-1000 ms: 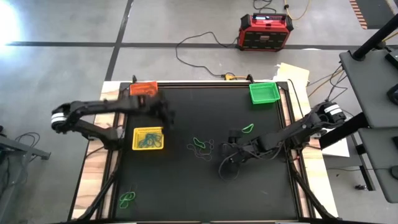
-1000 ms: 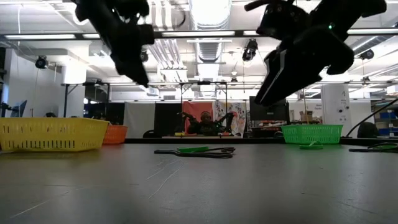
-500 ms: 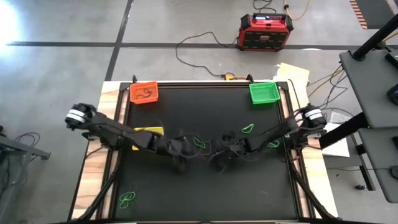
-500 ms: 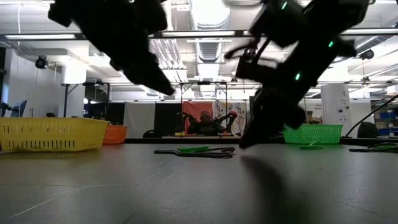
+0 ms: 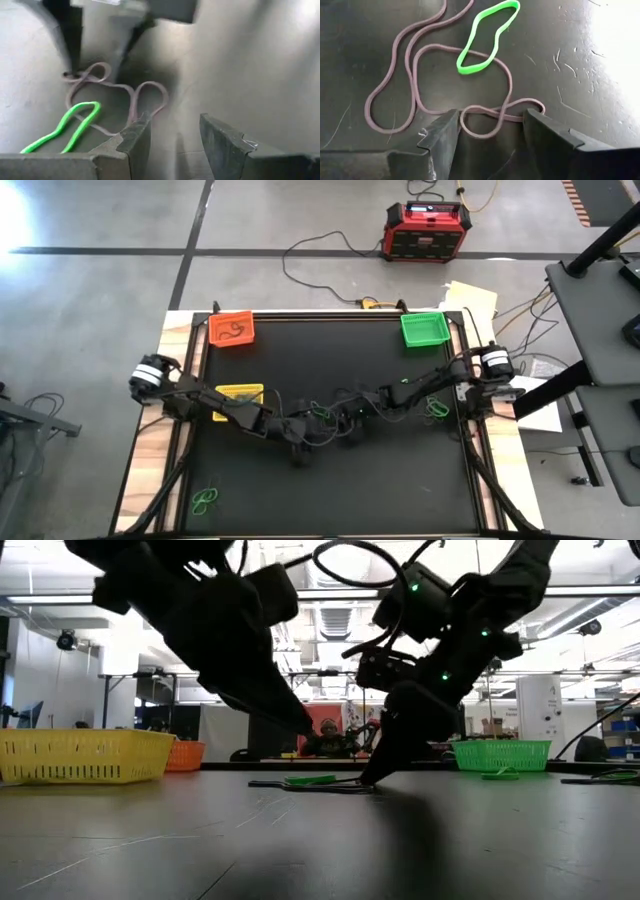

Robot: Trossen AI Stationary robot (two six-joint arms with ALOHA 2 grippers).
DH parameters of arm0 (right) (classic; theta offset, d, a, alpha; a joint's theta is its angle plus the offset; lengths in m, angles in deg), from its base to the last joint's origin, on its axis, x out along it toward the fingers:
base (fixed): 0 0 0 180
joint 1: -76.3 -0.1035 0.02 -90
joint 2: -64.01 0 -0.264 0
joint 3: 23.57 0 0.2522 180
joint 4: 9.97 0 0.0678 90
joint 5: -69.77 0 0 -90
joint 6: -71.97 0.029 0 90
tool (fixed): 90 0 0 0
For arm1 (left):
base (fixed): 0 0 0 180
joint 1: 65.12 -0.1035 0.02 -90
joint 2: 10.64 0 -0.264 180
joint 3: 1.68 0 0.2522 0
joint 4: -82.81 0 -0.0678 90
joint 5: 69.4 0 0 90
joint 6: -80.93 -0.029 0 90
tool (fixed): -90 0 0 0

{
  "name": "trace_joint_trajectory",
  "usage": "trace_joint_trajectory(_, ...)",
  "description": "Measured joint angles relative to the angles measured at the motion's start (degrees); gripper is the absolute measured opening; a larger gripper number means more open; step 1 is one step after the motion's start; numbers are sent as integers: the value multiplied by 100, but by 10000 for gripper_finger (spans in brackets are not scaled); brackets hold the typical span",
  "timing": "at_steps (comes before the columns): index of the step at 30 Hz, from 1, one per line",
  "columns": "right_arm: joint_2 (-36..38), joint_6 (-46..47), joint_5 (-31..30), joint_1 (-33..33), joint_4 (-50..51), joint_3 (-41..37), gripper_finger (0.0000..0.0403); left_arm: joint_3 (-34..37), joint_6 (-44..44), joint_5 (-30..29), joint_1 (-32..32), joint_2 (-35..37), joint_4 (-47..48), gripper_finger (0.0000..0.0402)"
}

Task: Sort rubber bands into baskets
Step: Put the purple rubber band into the orange bin

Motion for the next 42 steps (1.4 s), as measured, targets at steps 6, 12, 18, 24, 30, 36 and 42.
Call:
trace_joint_trajectory(6,-319,-458,56,144,-452,11,151,1,137,-269,399,12,-539,153)
trace_joint_trajectory(12,-430,-903,24,149,-652,15,42,21,205,-507,822,18,-579,153)
trace_joint_trajectory(18,98,-1456,-415,220,-266,-2,11,28,469,-879,1104,44,-371,153)
trace_joint_trajectory(24,512,-1628,-371,557,-305,126,9,40,763,-1336,1140,44,32,153)
trace_joint_trajectory(30,459,-1874,-394,997,-360,507,9,61,797,-1421,1140,44,55,153)
trace_joint_trajectory(36,107,-1972,-399,1466,-515,1056,9,77,884,-2329,1147,46,178,153)
trace_joint_trajectory(42,-362,-1613,-319,1714,-632,1495,9,111,1467,-3019,1144,108,833,153)
